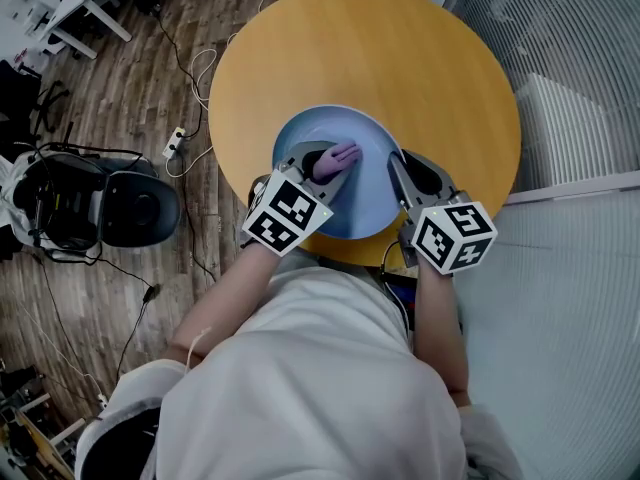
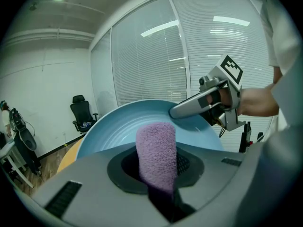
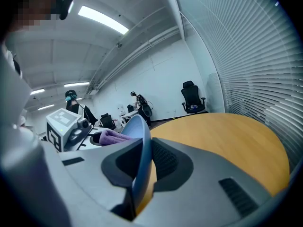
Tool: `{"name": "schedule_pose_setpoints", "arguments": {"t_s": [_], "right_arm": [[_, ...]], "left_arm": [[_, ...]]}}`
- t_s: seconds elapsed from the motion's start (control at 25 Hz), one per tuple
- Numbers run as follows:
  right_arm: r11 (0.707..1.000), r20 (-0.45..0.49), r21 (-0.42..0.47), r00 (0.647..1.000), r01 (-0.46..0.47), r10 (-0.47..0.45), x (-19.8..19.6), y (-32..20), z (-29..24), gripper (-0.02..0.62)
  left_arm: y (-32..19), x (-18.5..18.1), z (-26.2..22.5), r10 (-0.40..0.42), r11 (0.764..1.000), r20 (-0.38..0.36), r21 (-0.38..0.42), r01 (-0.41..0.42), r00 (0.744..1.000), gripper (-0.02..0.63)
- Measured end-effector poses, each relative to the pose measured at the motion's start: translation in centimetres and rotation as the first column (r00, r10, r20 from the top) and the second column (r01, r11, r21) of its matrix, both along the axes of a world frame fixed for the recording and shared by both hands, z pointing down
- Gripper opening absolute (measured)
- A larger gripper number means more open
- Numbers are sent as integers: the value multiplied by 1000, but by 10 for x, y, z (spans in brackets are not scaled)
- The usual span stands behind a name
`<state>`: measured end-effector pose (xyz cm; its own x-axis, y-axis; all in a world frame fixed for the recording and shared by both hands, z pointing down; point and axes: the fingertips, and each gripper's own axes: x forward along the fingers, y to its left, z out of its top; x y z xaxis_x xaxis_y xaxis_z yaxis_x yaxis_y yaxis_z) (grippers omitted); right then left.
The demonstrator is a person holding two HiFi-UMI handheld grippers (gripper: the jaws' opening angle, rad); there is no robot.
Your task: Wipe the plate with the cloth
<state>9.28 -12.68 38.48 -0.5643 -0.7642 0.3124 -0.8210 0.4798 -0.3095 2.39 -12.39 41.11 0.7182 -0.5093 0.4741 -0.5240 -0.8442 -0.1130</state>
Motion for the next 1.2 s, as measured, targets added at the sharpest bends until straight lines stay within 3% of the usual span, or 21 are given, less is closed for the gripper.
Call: {"name": "schedule_pose_setpoints", "arguments": {"t_s": [0.84,1.2], "right_arm": [[1000,28,22,1000,-3,2,-12,-18,-5,48],[998,35,59,999,-34,32,-8,-13,-7,46]], "left_arm": [[13,39,-10,135,991,-30,-7,-135,990,81],[15,33,-7,135,991,-31,-2,-135,990,81]]}}
